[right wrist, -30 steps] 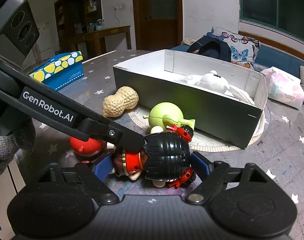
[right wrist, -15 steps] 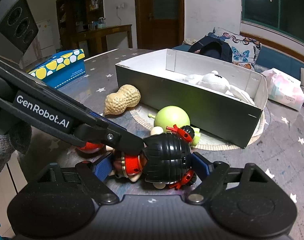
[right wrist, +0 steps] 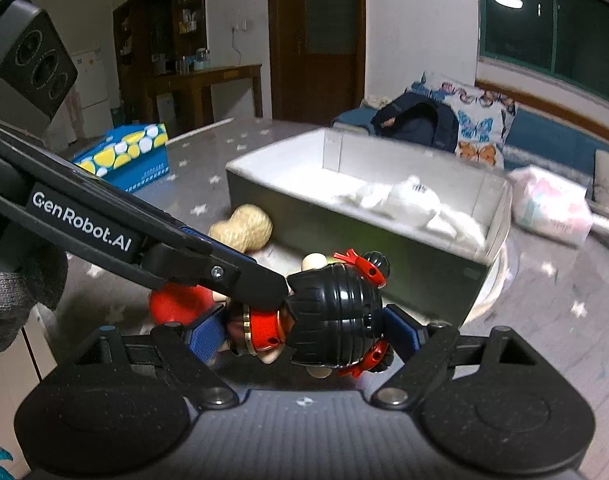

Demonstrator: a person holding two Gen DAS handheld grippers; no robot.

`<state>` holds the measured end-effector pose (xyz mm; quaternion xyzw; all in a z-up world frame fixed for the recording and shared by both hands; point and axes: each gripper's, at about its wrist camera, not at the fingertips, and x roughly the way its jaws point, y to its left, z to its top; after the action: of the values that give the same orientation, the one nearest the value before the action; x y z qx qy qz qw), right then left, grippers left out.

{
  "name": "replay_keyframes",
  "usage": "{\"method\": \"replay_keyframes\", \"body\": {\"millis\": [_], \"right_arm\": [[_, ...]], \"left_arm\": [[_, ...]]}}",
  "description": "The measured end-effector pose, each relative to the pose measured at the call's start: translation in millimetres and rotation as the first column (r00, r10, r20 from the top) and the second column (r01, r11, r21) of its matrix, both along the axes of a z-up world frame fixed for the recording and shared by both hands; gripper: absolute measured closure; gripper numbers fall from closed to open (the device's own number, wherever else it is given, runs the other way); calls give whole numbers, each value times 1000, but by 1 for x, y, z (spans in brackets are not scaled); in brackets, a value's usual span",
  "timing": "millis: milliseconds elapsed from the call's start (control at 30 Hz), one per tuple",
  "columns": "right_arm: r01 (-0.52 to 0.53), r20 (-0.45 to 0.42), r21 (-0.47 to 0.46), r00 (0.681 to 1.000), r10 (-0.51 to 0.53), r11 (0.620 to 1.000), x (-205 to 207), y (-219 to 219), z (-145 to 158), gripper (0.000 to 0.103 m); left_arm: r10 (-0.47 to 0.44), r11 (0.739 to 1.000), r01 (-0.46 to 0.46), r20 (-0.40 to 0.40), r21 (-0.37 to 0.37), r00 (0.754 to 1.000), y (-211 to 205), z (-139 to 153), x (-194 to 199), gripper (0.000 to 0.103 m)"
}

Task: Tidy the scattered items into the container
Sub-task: 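Carry the doll into the box and release it beside the rabbit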

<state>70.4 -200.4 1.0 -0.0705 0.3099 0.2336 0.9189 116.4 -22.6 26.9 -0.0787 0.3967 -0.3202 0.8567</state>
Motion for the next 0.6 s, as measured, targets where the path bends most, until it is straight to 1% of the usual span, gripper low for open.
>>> {"method": "replay_keyframes", "body": {"millis": [200,400,600], "right_arm": [[8,51,-8,999,-7,1000,20,-4,21,18],[19,90,-21,996,-17,1000,49,-10,38,18],[23,106,-59,994,-17,998,88,-18,48,18]], "left_arm": [[4,1000,-4,57,-15,998,-8,22,18,67],[14,1000,-12,96,-19,995,-18,39,46,67],[35,999,-32,108,-31,994,-30,43,80,67]]}}
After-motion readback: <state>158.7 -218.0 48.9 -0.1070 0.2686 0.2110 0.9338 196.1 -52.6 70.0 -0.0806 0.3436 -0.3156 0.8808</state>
